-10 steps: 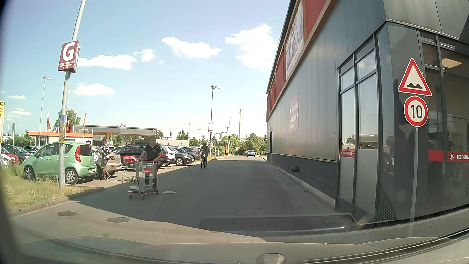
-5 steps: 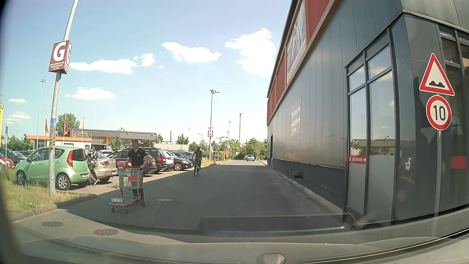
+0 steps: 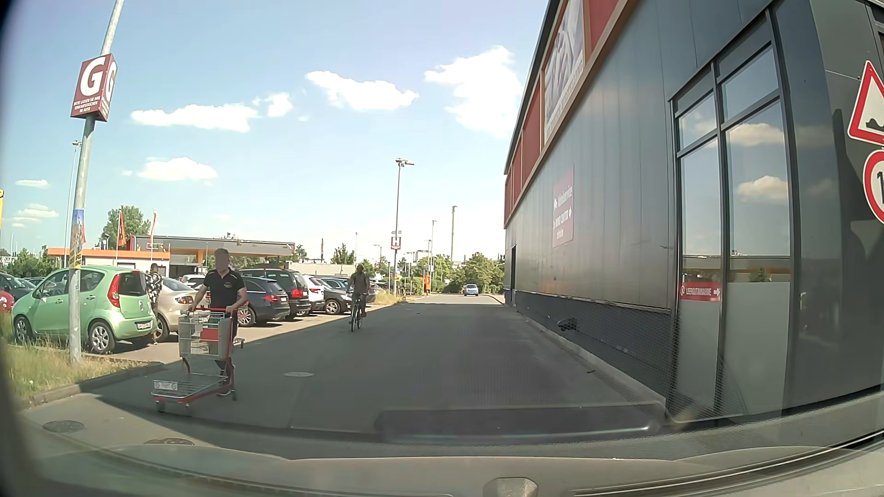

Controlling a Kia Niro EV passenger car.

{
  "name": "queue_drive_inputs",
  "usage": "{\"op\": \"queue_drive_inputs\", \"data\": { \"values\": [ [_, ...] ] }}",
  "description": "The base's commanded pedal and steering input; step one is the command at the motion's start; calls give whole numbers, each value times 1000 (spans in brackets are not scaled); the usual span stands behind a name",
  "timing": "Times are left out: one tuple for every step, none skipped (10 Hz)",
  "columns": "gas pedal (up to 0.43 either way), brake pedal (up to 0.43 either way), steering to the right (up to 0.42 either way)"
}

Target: Follow the waypoints while adhering to traffic rules and regulations

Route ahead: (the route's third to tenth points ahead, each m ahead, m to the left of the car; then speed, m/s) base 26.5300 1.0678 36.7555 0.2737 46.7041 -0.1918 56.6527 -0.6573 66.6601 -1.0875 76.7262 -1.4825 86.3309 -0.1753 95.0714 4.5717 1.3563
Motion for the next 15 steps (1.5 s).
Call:
{"op": "queue_drive_inputs", "data": {
  "values": [
    [0,30,0],
    [0,30,0],
    [0,30,0],
    [0,30,0],
    [0,30,0],
    [0,30,0],
    [0,30,0],
    [0,30,0],
    [0,30,0],
    [0,30,0],
    [0,30,0],
    [0,30,0],
    [0,30,0],
    [0,30,-1],
    [0,30,-1]
  ]
}}
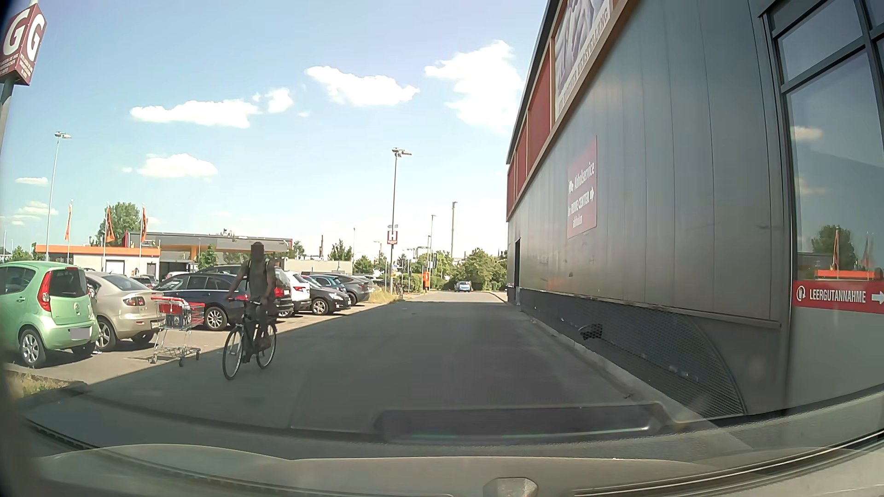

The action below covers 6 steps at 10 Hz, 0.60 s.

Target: Follow the waypoints while adhering to traffic rules and regulations

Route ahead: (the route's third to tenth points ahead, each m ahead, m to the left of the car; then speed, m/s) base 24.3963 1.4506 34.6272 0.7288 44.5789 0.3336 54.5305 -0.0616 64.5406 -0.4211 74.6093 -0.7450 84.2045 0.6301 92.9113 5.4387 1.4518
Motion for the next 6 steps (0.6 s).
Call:
{"op": "queue_drive_inputs", "data": {
  "values": [
    [0,30,-1],
    [0,30,-1],
    [20,30,-2],
    [59,30,-2],
    [118,30,-2],
    [169,30,-2]
  ]
}}
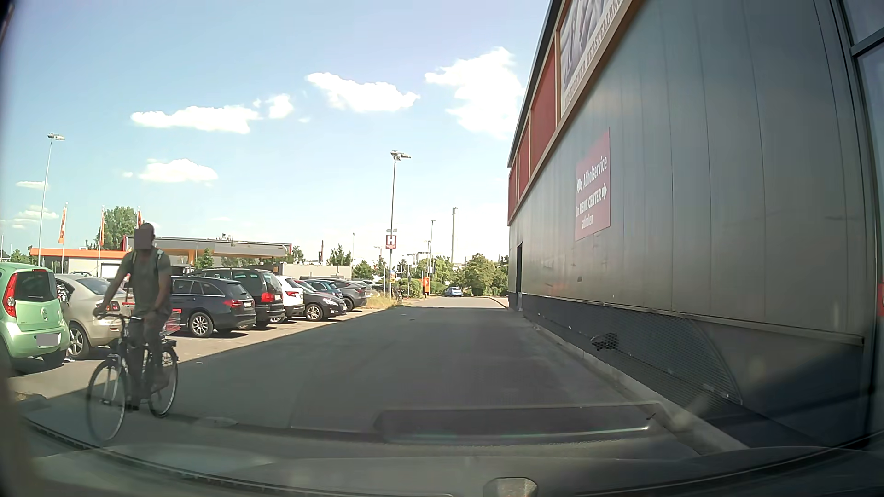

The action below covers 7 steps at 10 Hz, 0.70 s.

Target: Follow the waypoints while adhering to traffic rules and regulations

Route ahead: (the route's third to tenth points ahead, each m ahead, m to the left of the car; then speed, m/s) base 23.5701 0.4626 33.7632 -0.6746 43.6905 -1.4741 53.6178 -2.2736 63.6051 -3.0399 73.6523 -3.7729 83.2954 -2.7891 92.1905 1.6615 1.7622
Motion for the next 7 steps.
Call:
{"op": "queue_drive_inputs", "data": {
  "values": [
    [240,30,-3],
    [287,30,-5],
    [311,30,-9],
    [319,30,-15],
    [331,30,-25],
    [331,30,-31],
    [331,30,-34]
  ]
}}
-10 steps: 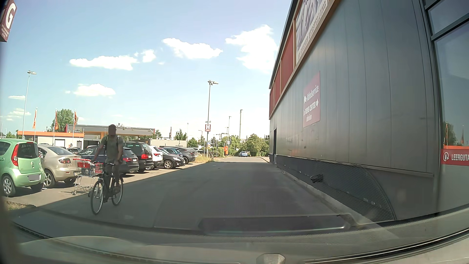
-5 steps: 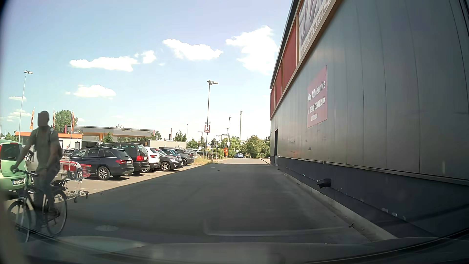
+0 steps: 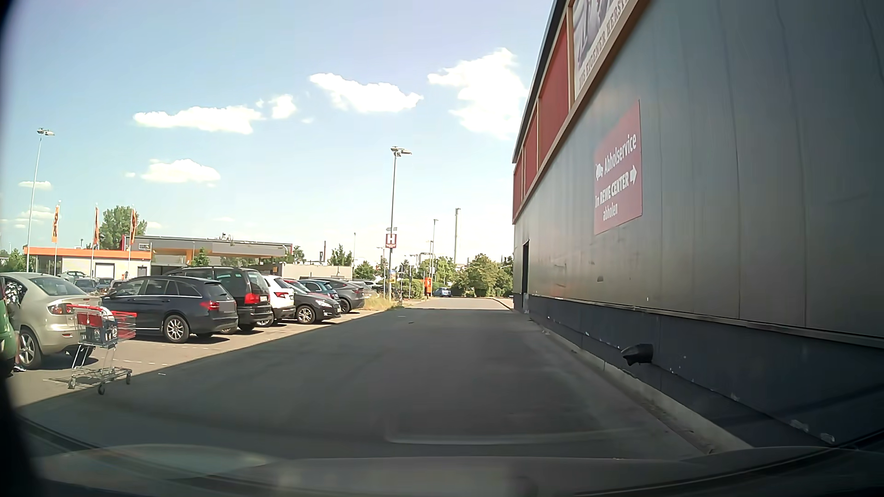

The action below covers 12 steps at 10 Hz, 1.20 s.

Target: Follow the waypoints while adhering to traffic rules and regulations

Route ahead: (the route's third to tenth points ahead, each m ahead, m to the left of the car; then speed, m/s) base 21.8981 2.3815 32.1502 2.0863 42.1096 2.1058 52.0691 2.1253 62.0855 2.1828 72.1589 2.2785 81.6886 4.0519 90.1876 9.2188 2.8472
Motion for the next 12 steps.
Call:
{"op": "queue_drive_inputs", "data": {
  "values": [
    [331,30,-34],
    [339,30,-33],
    [339,30,-31],
    [339,30,-27],
    [339,30,-19],
    [339,30,-7],
    [339,30,1],
    [339,30,11],
    [339,30,18],
    [339,30,21],
    [339,37,24],
    [339,30,25]
  ]
}}
